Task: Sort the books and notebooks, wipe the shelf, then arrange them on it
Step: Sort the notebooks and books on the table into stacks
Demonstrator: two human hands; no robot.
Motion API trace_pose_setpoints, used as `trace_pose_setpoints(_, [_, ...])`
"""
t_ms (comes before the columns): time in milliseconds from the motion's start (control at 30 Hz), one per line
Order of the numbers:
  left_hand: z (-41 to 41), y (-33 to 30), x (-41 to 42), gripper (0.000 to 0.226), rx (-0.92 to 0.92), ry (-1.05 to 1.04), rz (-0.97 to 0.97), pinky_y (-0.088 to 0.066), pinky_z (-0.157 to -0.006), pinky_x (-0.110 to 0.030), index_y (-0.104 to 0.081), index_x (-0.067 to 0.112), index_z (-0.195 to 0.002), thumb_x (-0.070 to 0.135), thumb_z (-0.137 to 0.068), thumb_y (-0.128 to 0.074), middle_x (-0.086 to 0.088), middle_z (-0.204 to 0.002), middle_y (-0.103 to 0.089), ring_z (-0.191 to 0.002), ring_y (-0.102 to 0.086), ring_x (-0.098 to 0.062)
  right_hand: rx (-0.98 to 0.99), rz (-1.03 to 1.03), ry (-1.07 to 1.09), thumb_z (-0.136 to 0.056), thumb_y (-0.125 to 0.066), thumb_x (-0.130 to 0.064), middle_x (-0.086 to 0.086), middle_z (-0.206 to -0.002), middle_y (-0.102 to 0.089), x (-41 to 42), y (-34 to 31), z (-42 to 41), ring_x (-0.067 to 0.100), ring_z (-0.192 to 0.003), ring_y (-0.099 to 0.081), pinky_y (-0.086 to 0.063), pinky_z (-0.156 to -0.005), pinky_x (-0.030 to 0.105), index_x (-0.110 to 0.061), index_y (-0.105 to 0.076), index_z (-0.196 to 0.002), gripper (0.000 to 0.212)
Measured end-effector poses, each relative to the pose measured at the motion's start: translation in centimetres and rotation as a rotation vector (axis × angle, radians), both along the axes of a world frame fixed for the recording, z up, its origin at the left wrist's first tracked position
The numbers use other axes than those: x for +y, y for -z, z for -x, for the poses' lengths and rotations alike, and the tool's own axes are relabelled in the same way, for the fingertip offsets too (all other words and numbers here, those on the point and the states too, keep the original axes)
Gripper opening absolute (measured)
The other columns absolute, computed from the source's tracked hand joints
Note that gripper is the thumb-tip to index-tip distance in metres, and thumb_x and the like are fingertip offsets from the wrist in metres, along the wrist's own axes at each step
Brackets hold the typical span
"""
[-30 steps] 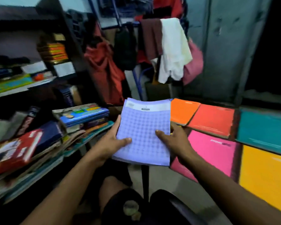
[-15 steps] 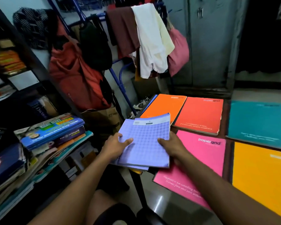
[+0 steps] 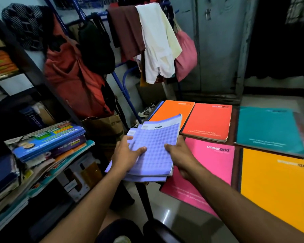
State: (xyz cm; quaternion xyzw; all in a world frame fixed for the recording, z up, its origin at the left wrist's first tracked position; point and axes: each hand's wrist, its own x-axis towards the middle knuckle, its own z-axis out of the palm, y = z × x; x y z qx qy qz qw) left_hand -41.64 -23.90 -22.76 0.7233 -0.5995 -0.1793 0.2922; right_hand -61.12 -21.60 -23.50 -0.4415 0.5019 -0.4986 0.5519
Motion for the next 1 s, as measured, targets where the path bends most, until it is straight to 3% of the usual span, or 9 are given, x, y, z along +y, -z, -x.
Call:
trace_pose_setpoints(233, [7.7,-2.7,1.4,0.062,0.199,0.223,0.029,-0.055,-0.090,-0.047,-0.053,0.041,-0.130,0.041,-0.077,-0.086,0.000,-0.125,-0.058,-0.108,-0.062,-0.023,0.225,0.067,-0.038,-0.100,-0.049,-0.002,-0.013,-0.101,-0.074,6.9,-3.7,10.8,0.007,-0.080,-0.074,-0.057,-0.057,0.030,-0.033,-0.056,-0.112,0.033])
trace_pose_setpoints(300, [10.2,-2.4,2.0,0.059,0.221,0.286,-0.028,-0.055,-0.090,-0.044,-0.054,0.035,-0.132,0.036,-0.081,-0.085,-0.001,-0.127,-0.058,-0.108,-0.063,-0.023,0.410,0.071,-0.025,-0.104,-0.051,-0.015,-0.013,-0.119,-0.069,8.0,-3.3,13.7,0.010,-0.092,-0.071,-0.056,-0.067,0.032,-0.038,-0.047,-0.130,0.035])
trace_pose_setpoints(433, [12.9,-0.8,3.1,0.047,0.123,0.373,-0.168,-0.050,-0.078,-0.033,-0.056,0.020,-0.127,0.023,-0.086,-0.080,-0.002,-0.128,-0.063,-0.100,-0.061,-0.018,1.171,-0.124,-0.148,-0.103,-0.044,-0.051,0.010,-0.148,-0.046,8.5,0.2,16.7,0.036,-0.118,-0.058,-0.050,-0.089,0.043,-0.026,-0.023,-0.153,0.060])
trace_pose_setpoints(500, [13.1,-0.3,3.2,0.055,-0.002,0.380,-0.188,-0.051,-0.085,-0.038,-0.052,0.019,-0.135,0.026,-0.087,-0.079,0.000,-0.133,-0.058,-0.107,-0.059,-0.022,1.233,-0.164,-0.134,-0.103,-0.041,-0.052,0.013,-0.151,-0.035,8.2,1.3,16.7,0.039,-0.124,-0.054,-0.047,-0.097,0.046,-0.024,-0.030,-0.149,0.055])
trace_pose_setpoints(600, [12.6,-0.2,2.1,0.065,-0.078,0.389,-0.128,-0.051,-0.090,-0.043,-0.047,0.026,-0.142,0.031,-0.086,-0.079,0.003,-0.133,-0.059,-0.119,-0.057,-0.026,1.059,-0.048,-0.104,-0.105,-0.046,-0.042,0.003,-0.142,-0.053,7.7,0.2,16.2,0.027,-0.118,-0.060,-0.049,-0.088,0.037,-0.029,-0.044,-0.141,0.038])
trace_pose_setpoints(700, [12.2,-0.9,0.8,0.065,0.143,0.358,-0.034,-0.051,-0.078,-0.036,-0.045,0.029,-0.143,0.019,-0.088,-0.078,0.005,-0.107,-0.064,-0.102,-0.065,-0.024,0.504,0.034,0.048,-0.107,-0.049,-0.025,-0.004,-0.111,-0.068,6.6,-1.1,16.2,0.000,-0.085,-0.067,-0.050,-0.060,0.019,-0.026,-0.055,-0.121,0.016])
trace_pose_setpoints(800, [12.5,-2.0,-1.0,0.074,0.351,0.371,0.048,-0.052,-0.089,-0.036,-0.034,0.026,-0.154,0.019,-0.092,-0.075,0.005,-0.129,-0.058,-0.098,-0.065,-0.017,0.293,0.058,0.280,-0.106,-0.051,-0.022,0.001,-0.109,-0.069,2.9,-1.4,17.3,0.018,-0.097,-0.069,-0.058,-0.074,0.039,-0.017,-0.059,-0.111,0.011])
trace_pose_setpoints(900, [12.8,-1.9,-2.8,0.064,0.167,0.439,0.059,-0.047,-0.102,-0.035,-0.040,0.020,-0.152,0.024,-0.096,-0.069,-0.002,-0.144,-0.051,-0.118,-0.060,-0.020,0.175,0.070,0.442,-0.106,-0.052,-0.020,0.007,-0.108,-0.071,-2.0,-0.5,18.7,0.025,-0.093,-0.069,-0.056,-0.071,0.039,-0.014,-0.062,-0.106,0.012])
trace_pose_setpoints(1000, [12.5,-0.6,-4.5,0.057,-0.148,0.514,0.036,-0.037,-0.111,-0.034,-0.043,0.017,-0.151,0.028,-0.099,-0.063,-0.005,-0.154,-0.045,-0.140,-0.043,-0.023,0.282,0.059,0.496,-0.098,-0.056,-0.033,0.022,-0.100,-0.070,-6.7,2.2,19.8,0.024,-0.080,-0.062,-0.051,-0.068,0.046,-0.007,-0.060,-0.092,0.027])
